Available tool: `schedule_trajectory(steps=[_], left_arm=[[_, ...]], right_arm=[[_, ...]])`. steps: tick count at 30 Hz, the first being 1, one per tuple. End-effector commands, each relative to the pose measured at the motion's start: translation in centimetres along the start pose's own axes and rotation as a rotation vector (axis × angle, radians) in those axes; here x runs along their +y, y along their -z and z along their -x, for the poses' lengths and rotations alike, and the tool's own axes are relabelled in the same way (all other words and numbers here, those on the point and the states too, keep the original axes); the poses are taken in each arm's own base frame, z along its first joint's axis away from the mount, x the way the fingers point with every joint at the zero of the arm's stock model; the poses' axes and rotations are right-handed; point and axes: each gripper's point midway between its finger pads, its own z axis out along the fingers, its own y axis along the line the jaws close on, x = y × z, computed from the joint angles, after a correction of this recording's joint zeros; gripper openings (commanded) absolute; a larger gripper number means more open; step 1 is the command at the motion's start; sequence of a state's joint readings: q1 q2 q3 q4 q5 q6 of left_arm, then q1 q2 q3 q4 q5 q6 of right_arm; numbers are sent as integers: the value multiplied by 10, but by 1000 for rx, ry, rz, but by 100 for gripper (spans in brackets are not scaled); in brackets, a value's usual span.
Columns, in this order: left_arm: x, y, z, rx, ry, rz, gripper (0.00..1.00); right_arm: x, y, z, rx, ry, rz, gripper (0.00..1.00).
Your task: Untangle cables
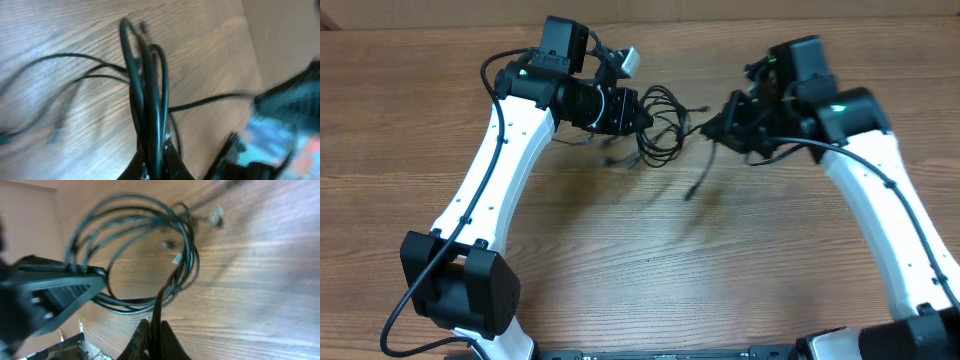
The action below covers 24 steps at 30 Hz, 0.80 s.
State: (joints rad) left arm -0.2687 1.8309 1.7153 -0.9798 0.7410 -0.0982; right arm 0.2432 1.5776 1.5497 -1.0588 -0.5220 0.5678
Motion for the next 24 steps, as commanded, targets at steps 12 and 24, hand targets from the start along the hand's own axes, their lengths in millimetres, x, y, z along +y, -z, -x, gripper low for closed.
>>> schedule_trajectory(steps=[12, 24], left_arm=[[-41, 14, -17, 18, -433, -175, 4], [-107, 42, -12, -58, -371, -593, 4]], right_arm=[[45, 76, -2, -81, 229, 276, 4], [43, 11, -26, 62, 195, 150, 4]])
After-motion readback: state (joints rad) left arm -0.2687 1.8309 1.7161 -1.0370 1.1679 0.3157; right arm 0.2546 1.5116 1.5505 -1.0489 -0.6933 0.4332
